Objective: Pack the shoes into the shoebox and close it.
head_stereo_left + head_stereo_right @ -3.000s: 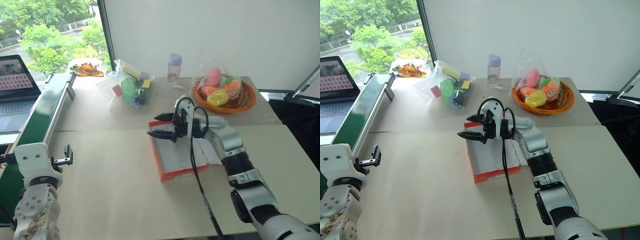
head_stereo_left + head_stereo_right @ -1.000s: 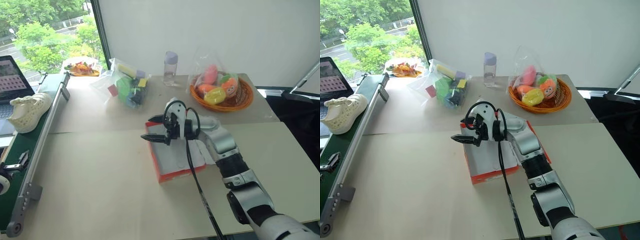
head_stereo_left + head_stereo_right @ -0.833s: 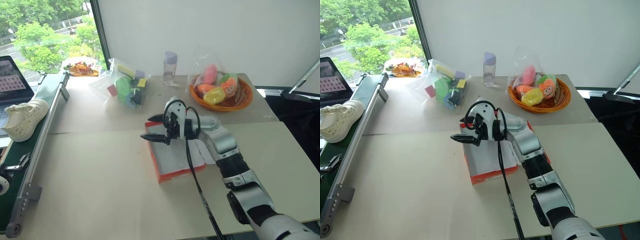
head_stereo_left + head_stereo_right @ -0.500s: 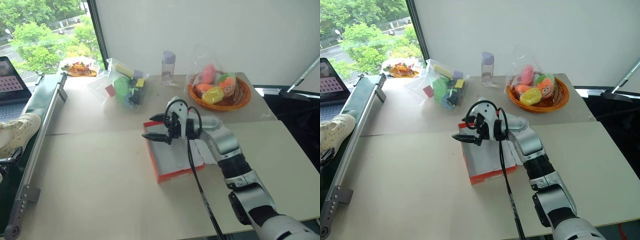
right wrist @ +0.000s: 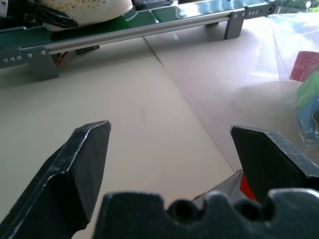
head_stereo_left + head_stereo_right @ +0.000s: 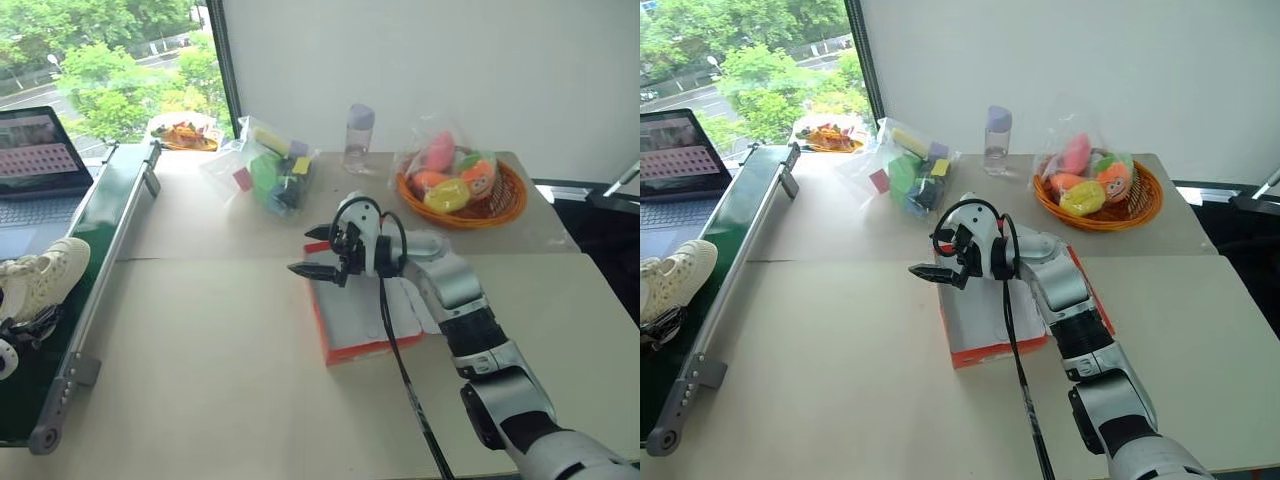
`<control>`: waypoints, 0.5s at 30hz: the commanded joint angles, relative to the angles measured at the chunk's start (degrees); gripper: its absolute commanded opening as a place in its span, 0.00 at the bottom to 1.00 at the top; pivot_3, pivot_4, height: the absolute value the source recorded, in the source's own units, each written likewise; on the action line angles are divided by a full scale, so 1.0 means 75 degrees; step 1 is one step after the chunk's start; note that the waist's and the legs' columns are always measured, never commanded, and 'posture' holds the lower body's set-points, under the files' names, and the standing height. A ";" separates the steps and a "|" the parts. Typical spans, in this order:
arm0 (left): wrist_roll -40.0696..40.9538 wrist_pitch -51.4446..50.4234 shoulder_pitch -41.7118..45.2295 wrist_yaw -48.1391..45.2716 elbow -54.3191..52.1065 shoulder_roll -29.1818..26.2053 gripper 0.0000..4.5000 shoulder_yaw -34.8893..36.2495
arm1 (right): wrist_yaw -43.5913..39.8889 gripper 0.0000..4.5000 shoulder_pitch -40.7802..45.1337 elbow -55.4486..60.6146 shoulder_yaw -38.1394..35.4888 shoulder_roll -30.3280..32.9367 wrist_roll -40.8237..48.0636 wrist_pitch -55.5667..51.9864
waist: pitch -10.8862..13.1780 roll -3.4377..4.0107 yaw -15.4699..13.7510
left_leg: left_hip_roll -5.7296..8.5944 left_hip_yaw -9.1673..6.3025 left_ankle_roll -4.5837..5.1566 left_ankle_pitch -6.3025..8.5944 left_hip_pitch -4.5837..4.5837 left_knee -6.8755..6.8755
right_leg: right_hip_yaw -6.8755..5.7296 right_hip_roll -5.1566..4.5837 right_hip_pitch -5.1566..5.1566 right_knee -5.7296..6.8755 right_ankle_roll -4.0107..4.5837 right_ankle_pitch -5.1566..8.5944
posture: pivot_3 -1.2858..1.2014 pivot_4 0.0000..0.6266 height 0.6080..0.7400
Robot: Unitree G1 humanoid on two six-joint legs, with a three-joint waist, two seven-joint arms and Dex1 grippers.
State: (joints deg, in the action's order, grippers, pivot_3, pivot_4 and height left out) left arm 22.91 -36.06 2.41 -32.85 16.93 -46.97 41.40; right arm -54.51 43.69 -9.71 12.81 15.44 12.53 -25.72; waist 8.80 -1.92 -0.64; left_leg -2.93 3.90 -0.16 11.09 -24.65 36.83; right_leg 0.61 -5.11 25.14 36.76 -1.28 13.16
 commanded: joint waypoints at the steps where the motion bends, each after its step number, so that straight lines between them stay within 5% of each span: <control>1: 0.0318 -0.0331 0.0292 0.0226 -0.0920 0.0165 0.60 -0.0185 | 0.0059 1.00 0.0113 0.0278 -0.0125 0.0013 0.0087 0.0096 | 0.0000 0.0000 -0.0046 | 0.0001 0.0001 -0.0001 -0.0001 -0.0003 0.0000 | -0.0010 -0.0011 -0.0004 0.0000 -0.0002 0.0002 | 0.52 0.24 1.00; 8: 0.1016 -0.1149 0.1154 0.1079 -0.3341 0.0888 0.60 -0.0553 | 0.0399 1.00 0.0298 0.0263 -0.0860 -0.0403 0.0898 -0.0535 | -0.0008 -0.0099 0.0019 | 0.0002 -0.0011 -0.0027 -0.0026 -0.0063 0.0004 | -0.0028 -0.0014 -0.0012 -0.0003 -0.0027 -0.0010 | 0.52 0.24 1.00; 15: 0.1328 -0.1866 0.2576 0.2440 -0.5155 0.2532 0.60 -0.2393 | 0.2290 1.00 0.1154 -0.0126 -0.2962 -0.1106 0.2728 -0.2790 | -0.0006 -0.0105 0.0177 | 0.0010 -0.0011 0.0050 -0.0073 -0.0072 0.0001 | -0.0021 0.0003 -0.0011 0.0000 -0.0036 -0.0017 | 0.52 0.24 1.00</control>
State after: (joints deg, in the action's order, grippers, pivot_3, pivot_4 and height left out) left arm 31.82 -49.33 19.29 -17.11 -17.37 -29.88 26.66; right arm -42.35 50.07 -11.15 -4.00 8.28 27.62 -41.42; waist 8.75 -2.71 0.69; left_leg -2.86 3.83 0.21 10.54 -25.18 36.84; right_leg 0.46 -5.08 25.04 36.76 -1.55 13.04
